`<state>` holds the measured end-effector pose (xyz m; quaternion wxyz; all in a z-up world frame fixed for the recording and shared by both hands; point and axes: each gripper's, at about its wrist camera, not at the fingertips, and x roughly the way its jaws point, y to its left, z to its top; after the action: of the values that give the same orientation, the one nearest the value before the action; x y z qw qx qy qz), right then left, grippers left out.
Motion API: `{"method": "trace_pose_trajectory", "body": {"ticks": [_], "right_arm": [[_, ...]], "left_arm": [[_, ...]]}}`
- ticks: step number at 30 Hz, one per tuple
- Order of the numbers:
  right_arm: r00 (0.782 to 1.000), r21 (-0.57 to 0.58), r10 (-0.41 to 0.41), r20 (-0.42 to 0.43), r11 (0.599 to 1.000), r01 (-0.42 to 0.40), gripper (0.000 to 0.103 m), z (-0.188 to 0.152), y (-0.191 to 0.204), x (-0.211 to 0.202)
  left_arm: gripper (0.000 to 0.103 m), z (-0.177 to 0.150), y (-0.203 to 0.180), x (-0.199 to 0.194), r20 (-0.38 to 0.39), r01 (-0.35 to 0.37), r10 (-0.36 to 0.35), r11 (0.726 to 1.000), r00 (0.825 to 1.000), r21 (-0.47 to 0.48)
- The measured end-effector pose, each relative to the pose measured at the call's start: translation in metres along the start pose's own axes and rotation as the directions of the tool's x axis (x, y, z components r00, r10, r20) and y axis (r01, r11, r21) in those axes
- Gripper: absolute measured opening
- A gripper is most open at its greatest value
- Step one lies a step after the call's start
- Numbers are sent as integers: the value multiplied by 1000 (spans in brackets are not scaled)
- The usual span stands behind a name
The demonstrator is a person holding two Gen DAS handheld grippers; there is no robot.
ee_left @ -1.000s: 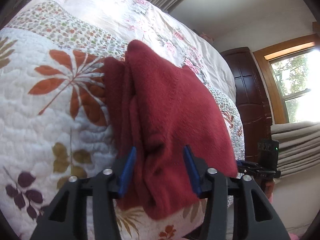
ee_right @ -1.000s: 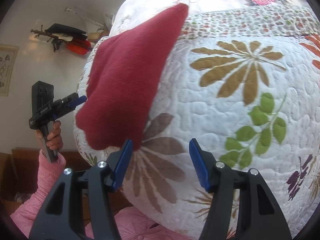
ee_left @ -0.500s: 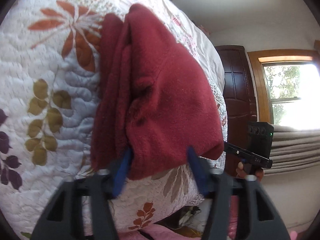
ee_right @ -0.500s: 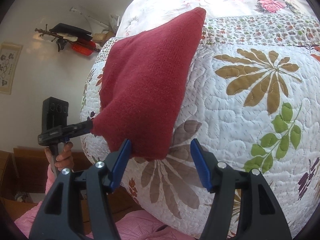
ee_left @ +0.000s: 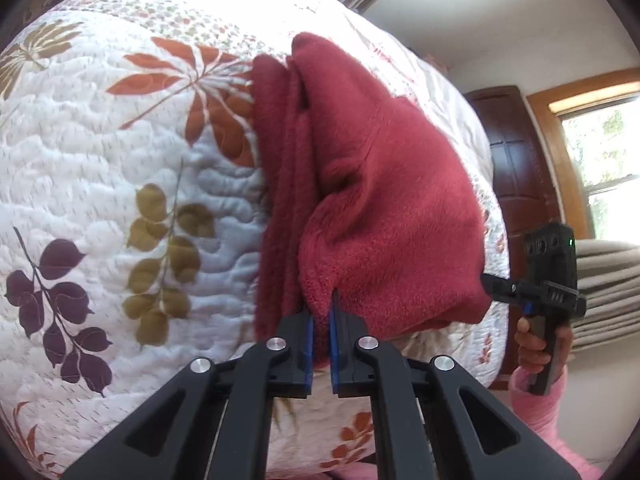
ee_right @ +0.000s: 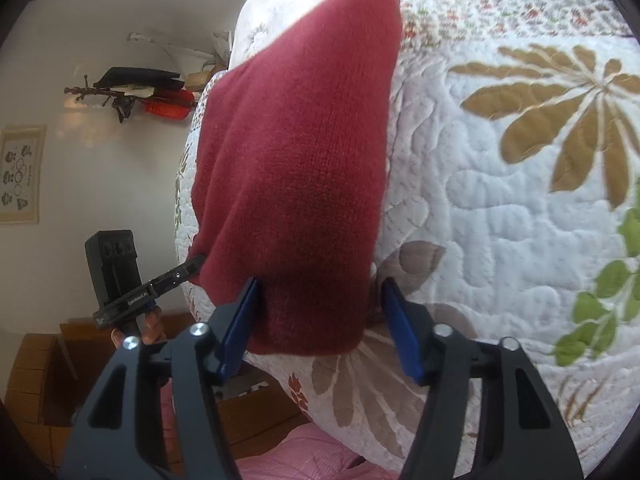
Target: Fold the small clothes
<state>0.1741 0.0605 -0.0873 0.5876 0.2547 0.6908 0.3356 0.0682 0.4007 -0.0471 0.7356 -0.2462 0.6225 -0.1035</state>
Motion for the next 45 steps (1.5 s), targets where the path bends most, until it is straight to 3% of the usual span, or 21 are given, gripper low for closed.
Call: {"method": "trace_pose_trajectory", "body": {"ticks": [2,6,10,12,14,16,19,21,23,24,25,30,34,39,42,45], "right_arm": [[1000,-15,15,-16,1000,-15,30,-4,5,4],[1000,-122,9,11,992,-7,23,-15,34,-18],[993,-144,-121,-18,983,117,23,-21,30,-5],[984,-117,-170,-50,980,163,24,-21,16,14],[984,-105,-169,-63,981,162,30,-20,9,24],[983,-121,-176,-55,978,168,31,-20,12,21],[980,-173,-199,-21,966,193,41,-23,27,8],[976,-206,-215,21,955,214,45,-19,33,-6],[966,-220,-245,84,941,258,53,-14,40,-24],[964,-219,-248,97,940,263,53,-14,41,-29],[963,-214,-247,108,940,265,53,-11,40,-33],[958,-194,-266,112,939,283,53,7,40,-31],[947,-177,-296,127,932,316,53,15,41,-25],[950,-166,-288,122,938,305,56,14,42,-23],[951,-157,-285,116,941,301,58,18,38,-21],[951,-157,-286,115,940,302,58,19,39,-19]], "left_arm": [[6,-3,-1,2,-7,-22,22,1000,1000,9],[6,-7,-8,-15,18,-39,38,998,999,39],[6,-16,-15,-18,39,-87,83,992,996,96],[6,-22,-7,3,-3,-118,119,988,993,99],[6,-24,-3,25,-16,-171,175,978,985,122],[6,-22,-4,32,-8,-187,190,974,982,128],[8,-18,-19,32,-3,-203,207,963,978,177],[13,-14,-31,24,-7,-192,197,962,980,196],[27,-11,-35,10,-5,-179,184,964,983,197],[41,-9,-36,0,8,-178,180,964,984,200],[48,-6,-35,-10,31,-163,160,965,987,205],[50,35,-44,-31,119,-165,145,968,982,191],[50,87,-51,-4,98,-146,130,973,987,177],[48,134,-43,34,47,-147,143,982,989,121],[22,142,-36,43,12,-91,91,992,996,86],[12,138,-38,38,40,-94,91,993,995,71]]}}
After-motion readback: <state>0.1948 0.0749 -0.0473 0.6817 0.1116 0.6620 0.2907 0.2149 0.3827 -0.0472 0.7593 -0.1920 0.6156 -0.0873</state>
